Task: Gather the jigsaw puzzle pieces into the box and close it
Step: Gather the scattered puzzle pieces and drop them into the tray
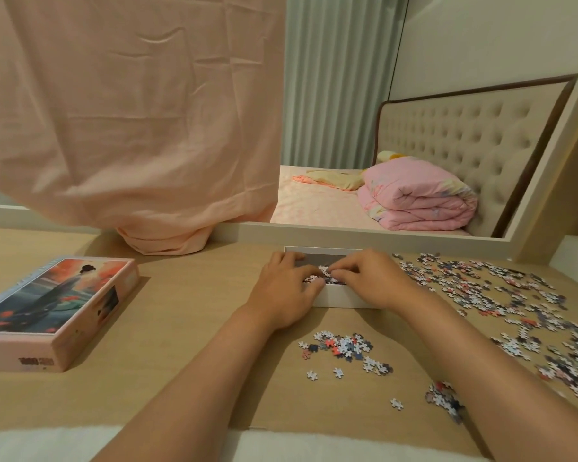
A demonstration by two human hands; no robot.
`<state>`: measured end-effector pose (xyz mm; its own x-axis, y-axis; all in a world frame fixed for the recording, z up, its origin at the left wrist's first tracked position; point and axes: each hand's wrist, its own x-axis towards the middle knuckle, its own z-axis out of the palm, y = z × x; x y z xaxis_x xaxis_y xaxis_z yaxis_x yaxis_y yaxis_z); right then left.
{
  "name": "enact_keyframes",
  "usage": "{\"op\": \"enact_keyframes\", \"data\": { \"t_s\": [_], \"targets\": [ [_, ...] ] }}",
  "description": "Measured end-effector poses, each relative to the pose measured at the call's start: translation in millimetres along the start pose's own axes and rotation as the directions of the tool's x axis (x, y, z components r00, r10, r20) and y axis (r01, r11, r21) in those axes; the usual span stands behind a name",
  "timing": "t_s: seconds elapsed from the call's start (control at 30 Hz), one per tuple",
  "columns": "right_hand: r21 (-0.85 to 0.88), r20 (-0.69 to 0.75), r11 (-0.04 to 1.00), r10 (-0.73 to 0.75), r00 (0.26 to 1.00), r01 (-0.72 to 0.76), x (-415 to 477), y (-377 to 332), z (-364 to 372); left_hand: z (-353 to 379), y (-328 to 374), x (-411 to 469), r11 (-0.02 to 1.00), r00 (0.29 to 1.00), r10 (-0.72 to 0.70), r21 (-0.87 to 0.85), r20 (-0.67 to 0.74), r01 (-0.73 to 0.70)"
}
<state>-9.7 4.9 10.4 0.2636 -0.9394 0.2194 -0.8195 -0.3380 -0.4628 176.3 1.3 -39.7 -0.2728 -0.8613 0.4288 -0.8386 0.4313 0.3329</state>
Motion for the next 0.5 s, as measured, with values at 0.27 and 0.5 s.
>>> {"op": "enact_keyframes", "data": {
  "t_s": [0.27,0.5],
  "targets": [
    [-0.122,0.166,0.992,0.003,0.986,0.018,-32.2,7.1,-9.6,-5.2,8.8,-9.7,0.996,0.988,0.020,0.084,0.155,-0.034],
    [-0.032,0.031,0.990,-0.135,0.990,0.136,-58.9,1.6,-25.3,-33.4,22.3,-26.5,0.986,0.989,0.136,0.090,0.050,-0.140]
  ]
}}
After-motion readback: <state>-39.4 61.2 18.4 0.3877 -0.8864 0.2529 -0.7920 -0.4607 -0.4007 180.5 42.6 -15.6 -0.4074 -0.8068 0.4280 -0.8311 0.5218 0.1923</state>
